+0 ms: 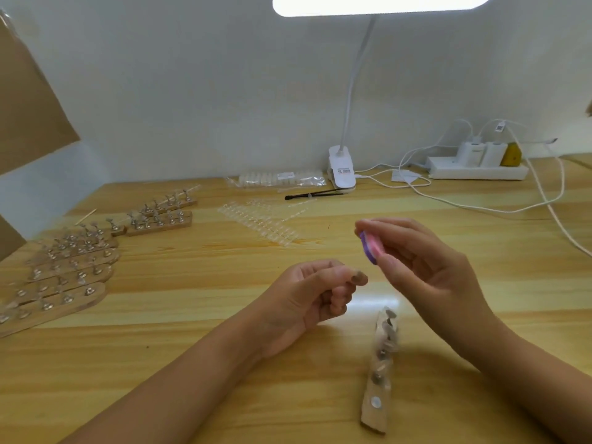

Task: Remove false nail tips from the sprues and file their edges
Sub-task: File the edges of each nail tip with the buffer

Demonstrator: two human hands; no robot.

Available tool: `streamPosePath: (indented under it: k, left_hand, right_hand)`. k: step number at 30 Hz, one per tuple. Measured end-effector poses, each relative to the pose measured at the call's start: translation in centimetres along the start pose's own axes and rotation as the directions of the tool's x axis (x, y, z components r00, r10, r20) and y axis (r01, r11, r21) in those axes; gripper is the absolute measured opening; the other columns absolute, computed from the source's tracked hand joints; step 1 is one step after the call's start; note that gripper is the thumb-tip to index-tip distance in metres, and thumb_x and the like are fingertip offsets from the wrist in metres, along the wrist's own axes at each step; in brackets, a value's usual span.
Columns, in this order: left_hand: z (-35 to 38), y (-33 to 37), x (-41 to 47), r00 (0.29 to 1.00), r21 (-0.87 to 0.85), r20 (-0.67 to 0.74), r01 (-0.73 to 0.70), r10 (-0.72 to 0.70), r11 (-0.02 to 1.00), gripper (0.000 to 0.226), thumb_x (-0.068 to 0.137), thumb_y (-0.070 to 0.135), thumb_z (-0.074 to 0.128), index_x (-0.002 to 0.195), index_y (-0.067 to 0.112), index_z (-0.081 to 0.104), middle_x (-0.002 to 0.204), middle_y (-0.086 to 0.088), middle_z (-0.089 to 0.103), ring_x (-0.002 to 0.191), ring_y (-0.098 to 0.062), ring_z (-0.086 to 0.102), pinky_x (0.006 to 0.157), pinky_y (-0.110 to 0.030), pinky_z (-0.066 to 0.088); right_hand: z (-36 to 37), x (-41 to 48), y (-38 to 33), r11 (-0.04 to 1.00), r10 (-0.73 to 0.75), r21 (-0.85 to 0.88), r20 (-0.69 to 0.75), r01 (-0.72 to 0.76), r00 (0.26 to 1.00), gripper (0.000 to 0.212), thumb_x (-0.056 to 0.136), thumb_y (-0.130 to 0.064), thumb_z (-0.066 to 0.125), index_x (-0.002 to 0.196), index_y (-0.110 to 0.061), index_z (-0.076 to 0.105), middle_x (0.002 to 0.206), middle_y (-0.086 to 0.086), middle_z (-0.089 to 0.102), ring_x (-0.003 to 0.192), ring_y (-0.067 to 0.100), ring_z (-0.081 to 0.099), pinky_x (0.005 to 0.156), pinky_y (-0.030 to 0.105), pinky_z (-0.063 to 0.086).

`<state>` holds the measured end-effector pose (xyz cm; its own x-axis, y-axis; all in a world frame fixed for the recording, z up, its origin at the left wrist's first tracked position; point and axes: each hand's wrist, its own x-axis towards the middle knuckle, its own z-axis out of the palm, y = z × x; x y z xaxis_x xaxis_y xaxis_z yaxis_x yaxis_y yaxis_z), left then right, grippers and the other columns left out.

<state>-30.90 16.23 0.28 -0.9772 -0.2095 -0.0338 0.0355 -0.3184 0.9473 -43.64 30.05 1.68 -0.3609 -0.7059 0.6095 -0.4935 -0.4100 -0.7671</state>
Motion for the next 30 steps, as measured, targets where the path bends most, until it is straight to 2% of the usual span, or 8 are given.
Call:
streamPosePath:
  k: [3,8,13,18,21,23,25,30]
  left_hand:
    - [-0.2,-0.1,0.1,1.0,-0.007,-0.001,-0.002,0.002,1.0,0.017,0.076,0.034,0.071,0.08,0.017,0.073,0.061,0.01,0.053,0.057,-0.003,0.049,0.064,-0.014,0.047]
    - [-0.6,0.1,-0.1,1.0,0.062,0.008,-0.026,0.026,0.998,0.021,0.075,0.037,0.073,0.084,0.019,0.075,0.065,0.011,0.053,0.06,-0.004,0.048,0.067,-0.015,0.047]
    - [-0.6,0.2,-0.1,0.999,0.042,0.029,-0.019,0.018,0.999,0.042,0.071,0.04,0.082,0.09,0.008,0.062,0.066,0.011,0.056,0.06,-0.003,0.048,0.067,-0.014,0.047]
    - [-0.6,0.1,-0.2,0.999,0.065,0.029,-0.023,0.021,0.998,0.019,0.077,0.037,0.071,0.084,0.02,0.076,0.065,0.011,0.054,0.06,-0.004,0.048,0.068,-0.015,0.047]
    - [-0.6,0.0,-0.2,0.999,0.071,0.031,-0.019,0.017,0.997,0.027,0.079,0.035,0.069,0.087,0.009,0.067,0.066,0.012,0.056,0.06,-0.003,0.049,0.067,-0.015,0.046]
    - [-0.5,0.1,-0.2,1.0,0.094,0.03,-0.011,0.008,0.996,0.036,0.079,0.035,0.068,0.092,0.002,0.062,0.066,0.013,0.058,0.061,-0.002,0.05,0.067,-0.014,0.046]
    - [-0.4,0.1,-0.2,0.999,0.092,0.039,-0.017,0.013,0.996,0.026,0.078,0.036,0.068,0.085,0.011,0.07,0.066,0.012,0.055,0.061,-0.002,0.049,0.068,-0.014,0.046]
    - [-0.5,-0.2,-0.1,0.998,0.059,0.059,-0.019,0.015,0.998,0.018,0.081,0.033,0.068,0.084,0.016,0.071,0.066,0.01,0.054,0.061,-0.003,0.048,0.067,-0.015,0.046]
  right_hand:
    - [0.5,-0.4,0.0,0.985,-0.148,-0.071,0.105,0.156,0.983,0.035,0.088,-0.012,0.061,0.123,-0.008,0.063,0.123,0.006,0.064,0.118,0.022,0.06,0.099,0.031,0.049]
    - [0.0,0.1,0.9,0.998,-0.017,-0.059,0.001,0.017,1.0,0.03,0.089,-0.018,0.068,0.119,-0.013,0.065,0.118,0.005,0.066,0.112,0.012,0.063,0.095,0.024,0.051]
    - [0.7,-0.3,0.5,0.987,-0.13,-0.082,0.068,0.135,0.989,0.031,0.091,-0.018,0.064,0.122,-0.01,0.064,0.122,0.004,0.065,0.117,0.022,0.061,0.097,0.032,0.051]
    - [0.2,-0.1,0.8,0.998,-0.047,-0.029,0.018,0.047,0.999,0.028,0.092,-0.016,0.067,0.12,-0.013,0.064,0.119,0.001,0.066,0.114,0.013,0.063,0.095,0.024,0.051]
    - [0.8,-0.5,0.8,0.981,-0.143,-0.119,0.091,0.154,0.985,0.033,0.089,-0.015,0.062,0.121,-0.008,0.064,0.121,0.003,0.066,0.117,0.021,0.062,0.096,0.03,0.051]
    - [0.5,-0.2,1.0,0.984,-0.097,-0.143,0.079,0.107,0.992,0.029,0.091,-0.013,0.068,0.119,-0.008,0.065,0.119,0.006,0.066,0.114,0.016,0.063,0.096,0.029,0.051]
    - [0.0,0.0,0.9,0.996,-0.035,-0.085,0.021,0.037,0.999,0.031,0.088,-0.017,0.066,0.119,-0.011,0.064,0.119,0.008,0.066,0.112,0.011,0.063,0.096,0.024,0.051]
    - [0.8,-0.6,0.4,0.975,-0.181,-0.11,0.117,0.194,0.976,0.034,0.087,-0.015,0.061,0.121,-0.011,0.064,0.12,0.002,0.065,0.116,0.022,0.062,0.096,0.031,0.051]
